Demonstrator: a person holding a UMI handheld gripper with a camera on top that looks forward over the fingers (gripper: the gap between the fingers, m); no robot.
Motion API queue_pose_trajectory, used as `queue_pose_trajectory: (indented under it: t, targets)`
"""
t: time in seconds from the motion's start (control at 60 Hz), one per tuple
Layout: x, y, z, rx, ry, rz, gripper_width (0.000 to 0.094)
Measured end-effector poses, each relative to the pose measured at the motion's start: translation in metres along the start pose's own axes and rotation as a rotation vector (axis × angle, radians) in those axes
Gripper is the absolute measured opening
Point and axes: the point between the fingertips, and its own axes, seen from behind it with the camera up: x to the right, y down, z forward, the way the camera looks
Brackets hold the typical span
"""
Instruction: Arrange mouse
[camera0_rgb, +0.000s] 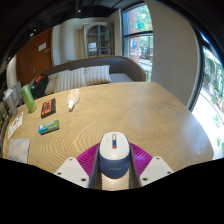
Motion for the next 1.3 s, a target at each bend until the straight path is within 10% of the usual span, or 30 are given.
queue_pose_trajectory:
  t: [0.183, 0.467, 0.633, 0.933, 1.117, 1.217, 1.3]
  targets:
    - [0.007, -0.008, -0.016, -0.131, 0.061, 0.083, 0.0396]
    - [-0.182, -0.156, -0.147, 0.235, -0.006, 0.07, 0.0375]
    - [-0.356, -0.067, -0.139, 0.16, -0.109, -0.038, 0.0373]
    - [-0.404, 0.076, -0.09, -0.052, -0.12, -0.132, 0.0398]
    - [-0.401, 0.085, -0.087, -0.06, -0.155, -0.13, 0.0547]
    - [-0.397, 0.094, -0.099, -0.133, -0.164, -0.138, 0.0867]
    - [-0.386, 0.1, -0.121, -0.158, -0.162, -0.152, 0.0837]
